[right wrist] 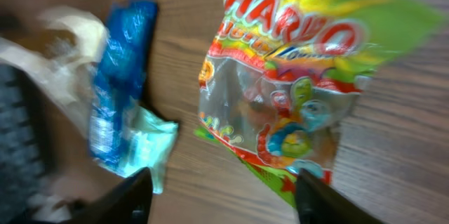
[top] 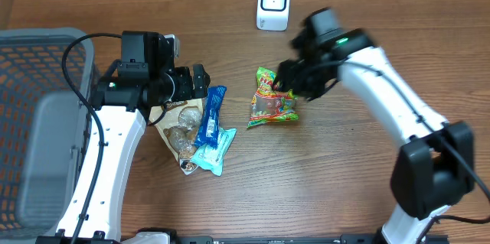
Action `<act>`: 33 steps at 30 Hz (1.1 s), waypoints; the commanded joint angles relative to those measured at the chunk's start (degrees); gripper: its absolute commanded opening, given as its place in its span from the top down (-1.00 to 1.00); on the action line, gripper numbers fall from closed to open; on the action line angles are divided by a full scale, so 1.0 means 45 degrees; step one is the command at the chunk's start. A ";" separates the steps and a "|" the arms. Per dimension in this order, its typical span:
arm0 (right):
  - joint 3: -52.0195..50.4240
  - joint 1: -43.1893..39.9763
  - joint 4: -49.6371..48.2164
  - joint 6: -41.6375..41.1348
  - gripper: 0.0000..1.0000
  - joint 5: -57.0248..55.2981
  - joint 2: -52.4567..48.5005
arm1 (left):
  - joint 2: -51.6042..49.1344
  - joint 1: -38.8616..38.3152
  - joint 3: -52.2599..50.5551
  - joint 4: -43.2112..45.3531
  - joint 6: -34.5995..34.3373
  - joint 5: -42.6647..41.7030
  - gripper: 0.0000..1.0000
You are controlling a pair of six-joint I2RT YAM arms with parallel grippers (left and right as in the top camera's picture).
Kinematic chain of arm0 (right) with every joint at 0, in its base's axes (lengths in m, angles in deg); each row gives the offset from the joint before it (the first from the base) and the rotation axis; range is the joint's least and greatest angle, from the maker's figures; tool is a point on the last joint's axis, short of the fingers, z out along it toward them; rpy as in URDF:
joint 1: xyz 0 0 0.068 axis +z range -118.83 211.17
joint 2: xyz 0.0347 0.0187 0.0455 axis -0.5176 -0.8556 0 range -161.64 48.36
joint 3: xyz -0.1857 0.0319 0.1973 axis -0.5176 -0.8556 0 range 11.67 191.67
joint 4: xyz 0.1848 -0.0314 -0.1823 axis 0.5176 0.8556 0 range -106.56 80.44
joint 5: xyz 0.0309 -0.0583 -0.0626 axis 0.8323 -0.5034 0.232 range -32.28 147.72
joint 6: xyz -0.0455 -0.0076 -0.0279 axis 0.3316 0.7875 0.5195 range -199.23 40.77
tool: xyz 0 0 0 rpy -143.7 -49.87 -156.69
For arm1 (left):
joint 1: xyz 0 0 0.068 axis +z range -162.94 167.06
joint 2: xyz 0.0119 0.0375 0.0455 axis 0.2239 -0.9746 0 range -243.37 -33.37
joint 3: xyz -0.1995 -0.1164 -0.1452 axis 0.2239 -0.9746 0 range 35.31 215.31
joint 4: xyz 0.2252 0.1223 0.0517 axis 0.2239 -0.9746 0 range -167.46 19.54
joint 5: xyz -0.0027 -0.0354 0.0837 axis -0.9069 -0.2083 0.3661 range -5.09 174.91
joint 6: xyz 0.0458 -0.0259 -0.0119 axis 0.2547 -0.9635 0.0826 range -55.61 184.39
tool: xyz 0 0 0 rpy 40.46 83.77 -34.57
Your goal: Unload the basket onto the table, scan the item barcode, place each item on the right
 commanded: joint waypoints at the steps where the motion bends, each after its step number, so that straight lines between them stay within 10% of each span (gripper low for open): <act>1: -0.0049 0.1540 -0.0209 0.0442 -0.47 -0.3415 -0.0053 | -0.0141 -0.0010 0.0010 0.0015 -0.0083 0.0121 -1.00; 23: -0.0185 0.3099 -0.1185 0.3633 -0.46 -0.4901 -0.2671 | -0.0141 -0.0010 0.0010 0.0019 -0.0078 0.0121 -1.00; 33: -0.1069 0.3084 -0.1632 0.3264 0.09 -0.5085 -0.3337 | -0.0141 -0.0010 0.0010 0.0015 -0.0083 0.0121 -0.99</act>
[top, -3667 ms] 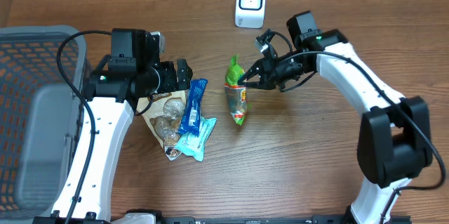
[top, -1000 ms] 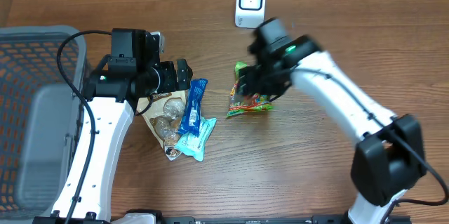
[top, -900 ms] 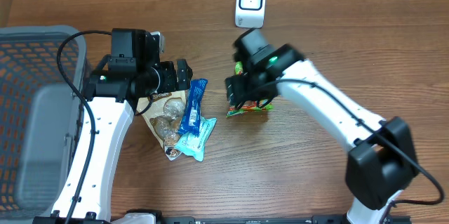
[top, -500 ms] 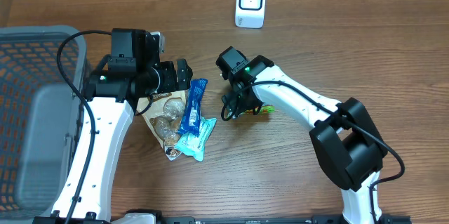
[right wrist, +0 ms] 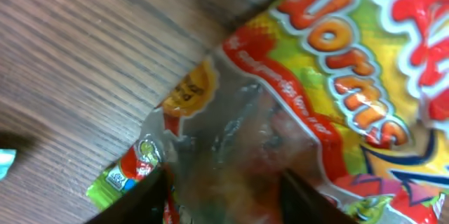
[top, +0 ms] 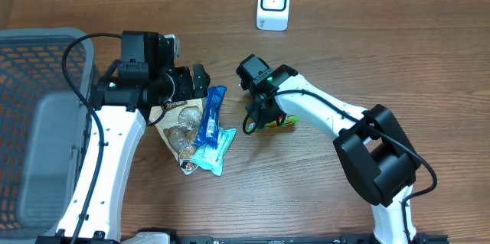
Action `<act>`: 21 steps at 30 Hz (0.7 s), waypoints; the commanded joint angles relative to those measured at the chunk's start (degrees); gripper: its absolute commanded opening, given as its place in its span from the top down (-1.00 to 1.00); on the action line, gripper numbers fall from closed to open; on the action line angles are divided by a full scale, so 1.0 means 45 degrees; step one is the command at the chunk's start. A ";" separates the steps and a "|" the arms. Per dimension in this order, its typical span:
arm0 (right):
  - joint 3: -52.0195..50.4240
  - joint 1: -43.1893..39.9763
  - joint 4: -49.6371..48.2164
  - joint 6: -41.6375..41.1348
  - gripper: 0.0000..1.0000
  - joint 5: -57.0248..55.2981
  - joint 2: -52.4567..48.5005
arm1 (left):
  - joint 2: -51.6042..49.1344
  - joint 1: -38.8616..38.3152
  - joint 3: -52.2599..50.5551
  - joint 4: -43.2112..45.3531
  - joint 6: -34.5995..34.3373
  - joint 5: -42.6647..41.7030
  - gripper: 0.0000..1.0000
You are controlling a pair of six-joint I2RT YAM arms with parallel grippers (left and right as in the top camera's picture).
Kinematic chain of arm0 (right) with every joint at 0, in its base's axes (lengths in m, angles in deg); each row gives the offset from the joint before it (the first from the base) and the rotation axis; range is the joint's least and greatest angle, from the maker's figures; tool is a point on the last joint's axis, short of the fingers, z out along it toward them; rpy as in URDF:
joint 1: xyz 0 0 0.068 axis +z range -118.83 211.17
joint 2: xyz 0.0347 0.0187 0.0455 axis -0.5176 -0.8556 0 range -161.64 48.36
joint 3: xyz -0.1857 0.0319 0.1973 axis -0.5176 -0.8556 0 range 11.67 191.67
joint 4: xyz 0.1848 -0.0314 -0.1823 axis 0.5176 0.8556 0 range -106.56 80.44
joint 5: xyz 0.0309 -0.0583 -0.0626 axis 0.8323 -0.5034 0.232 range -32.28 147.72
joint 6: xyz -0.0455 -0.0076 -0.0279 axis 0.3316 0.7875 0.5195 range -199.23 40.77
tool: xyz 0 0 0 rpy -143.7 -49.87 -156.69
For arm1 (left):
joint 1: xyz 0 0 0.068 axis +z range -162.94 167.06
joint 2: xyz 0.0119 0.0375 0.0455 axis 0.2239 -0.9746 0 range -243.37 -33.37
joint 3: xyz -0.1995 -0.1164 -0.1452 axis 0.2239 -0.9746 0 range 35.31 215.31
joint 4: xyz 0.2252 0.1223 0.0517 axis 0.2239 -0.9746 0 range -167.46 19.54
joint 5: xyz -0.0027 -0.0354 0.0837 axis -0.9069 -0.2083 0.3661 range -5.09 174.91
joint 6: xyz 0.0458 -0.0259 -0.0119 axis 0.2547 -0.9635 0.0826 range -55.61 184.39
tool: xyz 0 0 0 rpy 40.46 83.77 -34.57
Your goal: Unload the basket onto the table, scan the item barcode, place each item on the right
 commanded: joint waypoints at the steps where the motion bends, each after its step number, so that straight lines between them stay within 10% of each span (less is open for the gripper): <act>1: -0.0442 -0.0024 0.0141 -0.0384 0.20 0.0044 -0.0602 | -0.0141 -0.0010 0.0005 0.0015 -0.0078 0.0121 -1.00; 5: -0.0078 -0.0063 0.0661 -0.0937 0.90 0.0058 -0.0573 | -0.0141 -0.0010 0.0005 0.0019 -0.0078 0.0126 -1.00; 11: 0.1302 -0.0418 0.2225 -0.1248 0.93 0.2137 -0.0214 | -0.0141 -0.0010 0.0005 0.0015 -0.0078 0.0121 -1.00; 21: 0.2147 -0.3327 0.2793 0.0146 0.92 1.2424 0.0525 | -0.0141 -0.0010 0.0005 0.0015 -0.0078 0.0121 -0.99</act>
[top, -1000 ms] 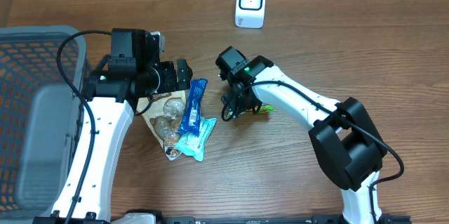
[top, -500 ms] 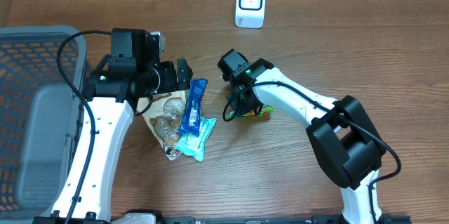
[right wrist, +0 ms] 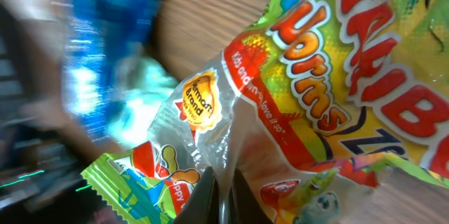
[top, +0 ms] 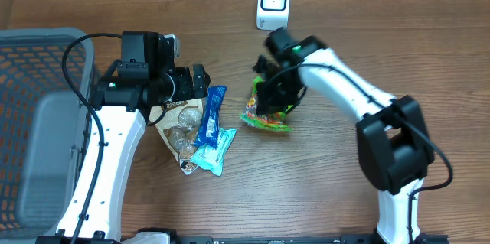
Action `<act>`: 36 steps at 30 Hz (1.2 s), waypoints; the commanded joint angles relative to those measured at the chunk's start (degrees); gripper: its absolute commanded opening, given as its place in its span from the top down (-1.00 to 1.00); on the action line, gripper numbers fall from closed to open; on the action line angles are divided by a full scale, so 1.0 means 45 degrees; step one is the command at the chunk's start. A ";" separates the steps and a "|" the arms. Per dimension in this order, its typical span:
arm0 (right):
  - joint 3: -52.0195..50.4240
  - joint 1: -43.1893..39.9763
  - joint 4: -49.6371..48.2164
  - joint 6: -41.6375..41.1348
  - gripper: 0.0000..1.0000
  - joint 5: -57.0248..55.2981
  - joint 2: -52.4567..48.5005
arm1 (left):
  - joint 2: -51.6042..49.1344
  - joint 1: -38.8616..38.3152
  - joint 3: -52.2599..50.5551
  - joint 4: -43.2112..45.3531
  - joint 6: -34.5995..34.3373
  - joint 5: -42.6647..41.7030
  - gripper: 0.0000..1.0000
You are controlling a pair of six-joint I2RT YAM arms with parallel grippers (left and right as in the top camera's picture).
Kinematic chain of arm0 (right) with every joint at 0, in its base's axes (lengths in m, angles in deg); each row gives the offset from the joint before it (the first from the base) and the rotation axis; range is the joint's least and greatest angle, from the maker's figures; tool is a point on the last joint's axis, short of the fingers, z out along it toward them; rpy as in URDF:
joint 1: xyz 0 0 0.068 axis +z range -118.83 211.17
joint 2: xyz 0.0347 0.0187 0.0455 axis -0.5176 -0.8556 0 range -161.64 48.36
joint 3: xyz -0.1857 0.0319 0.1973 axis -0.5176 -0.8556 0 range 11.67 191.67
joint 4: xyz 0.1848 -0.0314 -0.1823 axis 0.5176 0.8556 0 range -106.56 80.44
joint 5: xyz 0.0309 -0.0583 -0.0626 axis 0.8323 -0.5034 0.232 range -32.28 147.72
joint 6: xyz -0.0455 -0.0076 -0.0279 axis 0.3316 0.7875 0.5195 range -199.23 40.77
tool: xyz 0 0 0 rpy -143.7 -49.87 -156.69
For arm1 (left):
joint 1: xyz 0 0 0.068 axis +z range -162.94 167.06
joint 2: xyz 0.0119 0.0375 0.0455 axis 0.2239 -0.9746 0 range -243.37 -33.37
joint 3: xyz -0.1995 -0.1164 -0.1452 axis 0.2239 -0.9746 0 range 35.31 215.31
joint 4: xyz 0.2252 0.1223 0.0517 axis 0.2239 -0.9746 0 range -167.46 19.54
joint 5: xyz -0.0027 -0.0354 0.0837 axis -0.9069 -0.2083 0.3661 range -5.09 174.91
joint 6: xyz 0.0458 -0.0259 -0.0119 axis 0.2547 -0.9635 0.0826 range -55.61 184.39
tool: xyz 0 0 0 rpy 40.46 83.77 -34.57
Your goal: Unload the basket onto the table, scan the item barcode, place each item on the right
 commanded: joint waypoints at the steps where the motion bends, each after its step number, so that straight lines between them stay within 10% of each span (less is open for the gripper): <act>1: 0.0311 -0.1292 0.0087 0.1423 0.92 0.5872 0.0588 | -0.0141 -0.0005 0.0005 0.0019 -0.0078 0.0121 -0.99; 9: 0.0068 -0.3109 0.0486 0.3653 0.92 1.2823 0.0583 | -0.0141 -0.0005 0.0005 0.0015 -0.0083 0.0121 -1.00; 20: -0.2395 -0.4585 0.0015 0.2982 0.92 1.2794 0.0053 | -0.0141 -0.0005 0.0005 0.0015 -0.0083 0.0121 -1.00; 36: -0.1190 -0.4503 -0.1010 -0.0884 0.53 0.1831 0.1044 | -0.0141 -0.0005 0.0005 0.0015 -0.0083 0.0121 -0.99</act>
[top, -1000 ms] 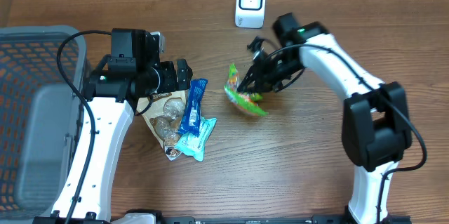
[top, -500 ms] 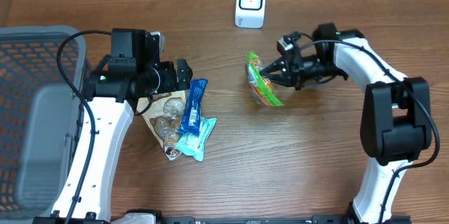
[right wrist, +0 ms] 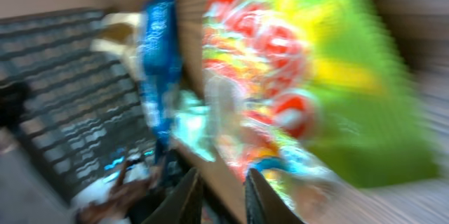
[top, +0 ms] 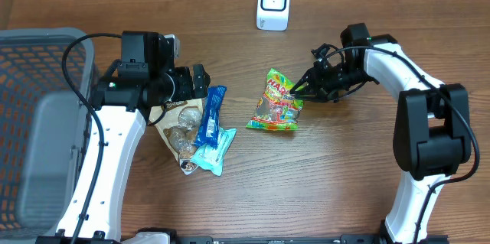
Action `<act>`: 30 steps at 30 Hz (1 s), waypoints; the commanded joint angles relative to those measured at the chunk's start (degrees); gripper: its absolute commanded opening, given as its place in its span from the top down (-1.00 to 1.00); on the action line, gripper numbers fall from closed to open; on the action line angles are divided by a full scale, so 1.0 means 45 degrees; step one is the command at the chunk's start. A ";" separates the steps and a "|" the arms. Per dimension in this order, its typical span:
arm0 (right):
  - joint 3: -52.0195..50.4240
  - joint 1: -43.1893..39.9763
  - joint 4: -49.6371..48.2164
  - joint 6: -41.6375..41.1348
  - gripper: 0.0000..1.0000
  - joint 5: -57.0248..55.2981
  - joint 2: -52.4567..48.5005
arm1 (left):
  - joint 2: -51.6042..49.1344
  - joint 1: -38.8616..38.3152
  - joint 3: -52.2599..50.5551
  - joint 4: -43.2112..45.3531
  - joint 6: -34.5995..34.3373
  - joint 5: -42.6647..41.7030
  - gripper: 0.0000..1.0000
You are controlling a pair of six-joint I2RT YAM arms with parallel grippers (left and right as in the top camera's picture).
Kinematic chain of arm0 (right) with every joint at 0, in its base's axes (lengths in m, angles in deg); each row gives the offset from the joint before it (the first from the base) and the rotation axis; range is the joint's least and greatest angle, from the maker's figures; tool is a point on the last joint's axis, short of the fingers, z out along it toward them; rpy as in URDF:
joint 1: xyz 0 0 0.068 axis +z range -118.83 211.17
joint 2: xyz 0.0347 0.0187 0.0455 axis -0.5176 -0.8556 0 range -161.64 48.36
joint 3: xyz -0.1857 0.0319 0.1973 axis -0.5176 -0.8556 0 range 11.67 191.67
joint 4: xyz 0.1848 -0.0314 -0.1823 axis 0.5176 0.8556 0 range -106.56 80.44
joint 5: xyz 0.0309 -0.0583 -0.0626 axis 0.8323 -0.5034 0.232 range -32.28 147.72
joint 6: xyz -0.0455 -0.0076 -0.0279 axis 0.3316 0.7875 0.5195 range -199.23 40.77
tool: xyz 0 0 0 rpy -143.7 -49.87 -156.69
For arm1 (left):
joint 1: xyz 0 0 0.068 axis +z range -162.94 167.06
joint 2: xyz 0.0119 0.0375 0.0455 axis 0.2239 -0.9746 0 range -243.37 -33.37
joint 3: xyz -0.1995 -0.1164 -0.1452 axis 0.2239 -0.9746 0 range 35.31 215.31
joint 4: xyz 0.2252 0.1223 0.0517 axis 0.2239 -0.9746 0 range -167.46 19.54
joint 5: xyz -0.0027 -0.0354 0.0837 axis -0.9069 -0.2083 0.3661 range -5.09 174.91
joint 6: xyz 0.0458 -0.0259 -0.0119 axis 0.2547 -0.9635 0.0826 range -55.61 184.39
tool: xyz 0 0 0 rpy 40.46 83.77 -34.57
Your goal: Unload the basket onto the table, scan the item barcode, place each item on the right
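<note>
A green and yellow Haribo gummy bag (top: 277, 103) lies printed side up in the middle of the wooden table (top: 337, 183). My right gripper (top: 305, 85) sits just off the bag's upper right corner. The right wrist view is blurred. In it my right gripper (right wrist: 221, 182) is open, its fingers (right wrist: 188, 194) a small way apart with only wood between them, and the bag (right wrist: 280, 76) lies ahead. The white barcode scanner (top: 273, 4) stands at the table's back edge. My left gripper (top: 200, 82) hovers open over the snack pile.
A blue packet (top: 208, 114), a pale teal packet (top: 217, 151) and a clear bag of sweets (top: 181, 125) lie heaped left of the gummy bag. A grey mesh basket (top: 38, 53) fills the left side. A cardboard wall runs behind the scanner.
My right gripper was shut on the gummy bag's edge and held it tilted off the table. Now the bag lies flat and the gripper is open to its right.
At first my right gripper hung open above the gummy bag on the table. Then its open fingers straddled the bag's edge. Then it was shut on the bag and held it up. Now the bag lies released a little to the right. The left arm stayed still.
</note>
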 commanded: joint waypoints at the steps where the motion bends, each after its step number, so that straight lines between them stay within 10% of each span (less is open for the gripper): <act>1: 0.1307 0.0160 0.0384 -0.0665 0.50 -0.3220 0.1214 | -0.0141 -0.0010 0.0005 0.0015 -0.0083 0.0121 -1.00; 8: 0.3342 0.1953 0.1729 -0.1341 0.24 -0.7130 0.1938 | -0.0141 -0.0010 0.0005 0.0015 -0.0083 0.0126 -0.99; 18: 0.2191 0.4459 0.0500 -0.7363 -0.71 -0.8257 0.1253 | -0.0141 -0.0010 0.0005 0.0015 -0.0078 0.0121 -1.00; 30: 0.1778 0.6688 -0.1481 -0.8344 -0.44 -1.1735 0.0277 | -0.0141 -0.0010 0.0005 0.0015 -0.0078 0.0121 -0.99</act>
